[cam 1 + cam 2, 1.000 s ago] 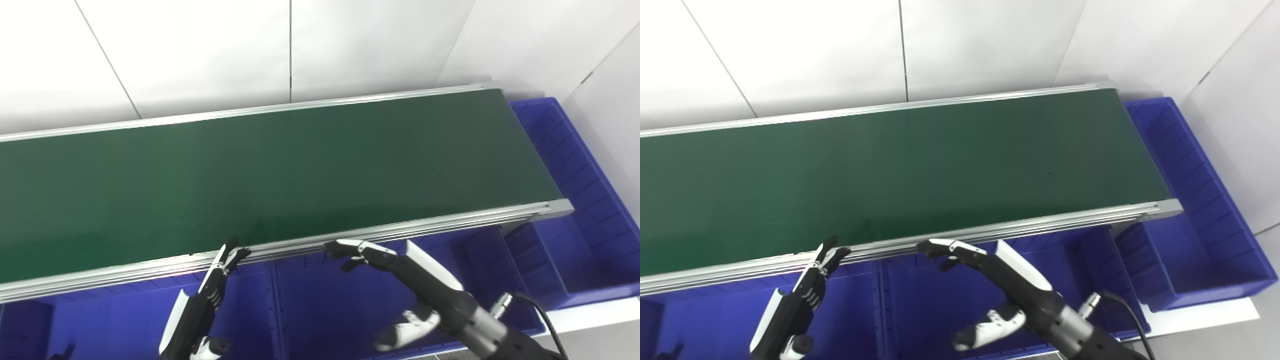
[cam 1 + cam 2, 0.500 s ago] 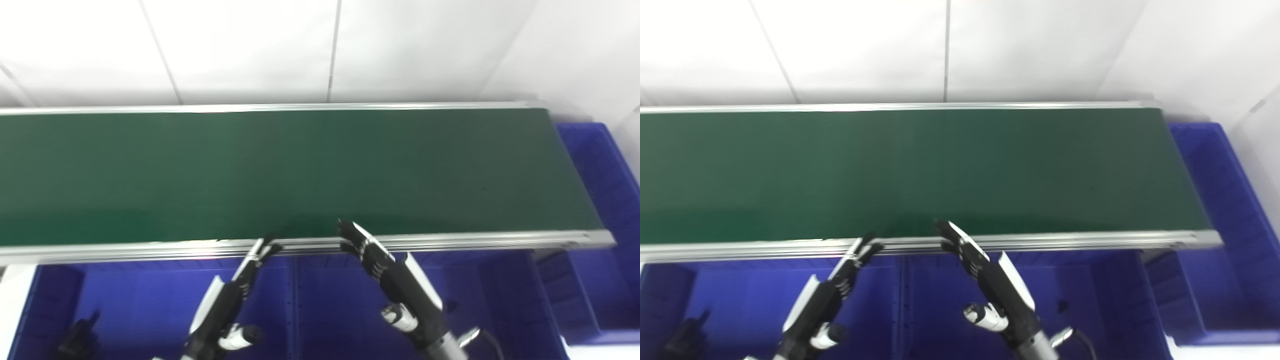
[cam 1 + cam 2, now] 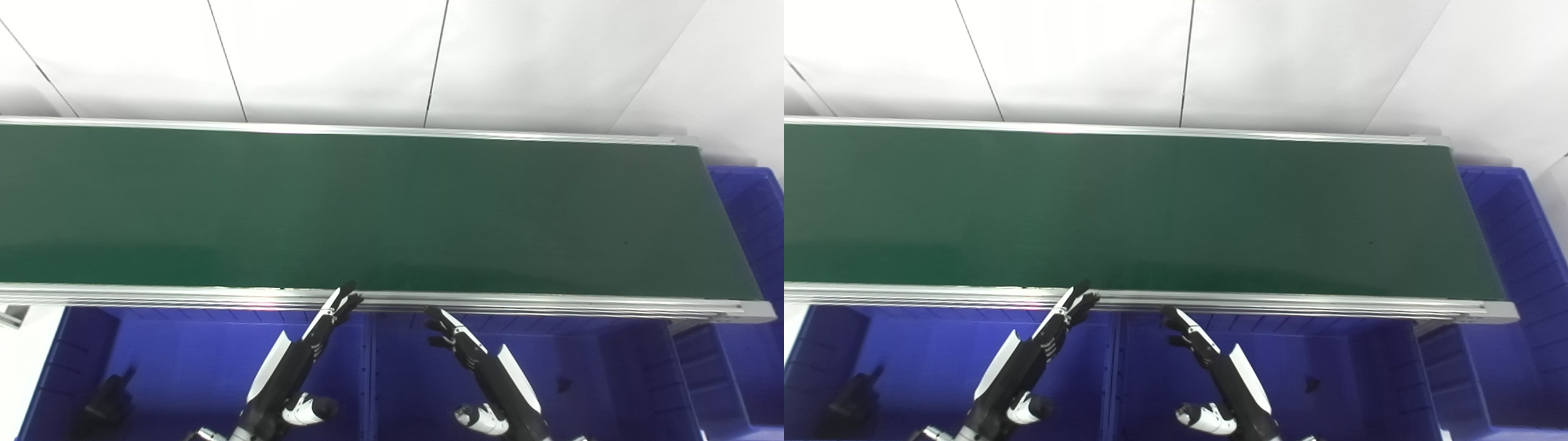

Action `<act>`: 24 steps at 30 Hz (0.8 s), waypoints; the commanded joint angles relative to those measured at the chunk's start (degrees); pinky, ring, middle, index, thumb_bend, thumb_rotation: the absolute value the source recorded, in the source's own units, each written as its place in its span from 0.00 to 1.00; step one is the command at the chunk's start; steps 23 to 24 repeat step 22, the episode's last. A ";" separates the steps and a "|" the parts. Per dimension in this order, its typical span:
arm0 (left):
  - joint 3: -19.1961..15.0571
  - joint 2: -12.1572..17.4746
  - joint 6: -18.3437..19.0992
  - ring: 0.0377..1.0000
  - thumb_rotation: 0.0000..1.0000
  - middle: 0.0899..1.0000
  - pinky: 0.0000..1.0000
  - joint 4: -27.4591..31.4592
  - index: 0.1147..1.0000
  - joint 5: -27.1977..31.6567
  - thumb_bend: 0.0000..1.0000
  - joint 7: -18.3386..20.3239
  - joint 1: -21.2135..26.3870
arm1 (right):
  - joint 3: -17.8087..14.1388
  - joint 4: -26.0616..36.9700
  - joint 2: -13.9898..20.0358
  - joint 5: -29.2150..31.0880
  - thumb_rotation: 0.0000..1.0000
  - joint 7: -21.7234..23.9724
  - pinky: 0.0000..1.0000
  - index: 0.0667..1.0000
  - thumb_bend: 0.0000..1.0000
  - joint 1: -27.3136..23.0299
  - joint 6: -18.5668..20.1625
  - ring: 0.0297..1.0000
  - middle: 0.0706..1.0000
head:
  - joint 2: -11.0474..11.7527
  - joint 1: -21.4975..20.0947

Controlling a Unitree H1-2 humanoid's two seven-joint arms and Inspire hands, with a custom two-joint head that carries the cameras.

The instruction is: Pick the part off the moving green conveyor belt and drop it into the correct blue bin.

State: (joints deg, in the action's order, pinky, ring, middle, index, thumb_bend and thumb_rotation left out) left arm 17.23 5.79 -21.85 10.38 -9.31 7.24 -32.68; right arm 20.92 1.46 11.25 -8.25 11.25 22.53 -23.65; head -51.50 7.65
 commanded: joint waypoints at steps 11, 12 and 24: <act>-0.14 0.52 0.02 0.96 0.94 0.93 0.98 1.77 0.98 1.09 1.00 0.13 -0.64 | 1.73 1.40 1.10 -0.94 0.90 -4.43 0.83 0.92 1.00 -0.21 -3.26 0.91 0.95 | -0.46 -1.26; -0.12 0.53 0.28 0.96 0.94 0.93 0.98 1.93 0.98 1.27 1.00 0.21 -0.65 | 1.80 1.46 1.11 -1.00 0.90 -4.61 0.83 0.92 1.00 -0.23 -3.26 0.91 0.95 | -0.46 -1.26; -1.21 1.96 1.98 0.96 0.93 0.92 0.99 3.82 0.97 4.15 1.00 1.04 0.48 | 1.49 3.32 -0.82 -4.34 0.93 -4.96 0.87 0.93 1.00 -0.85 -2.33 0.94 0.96 | -4.40 -7.98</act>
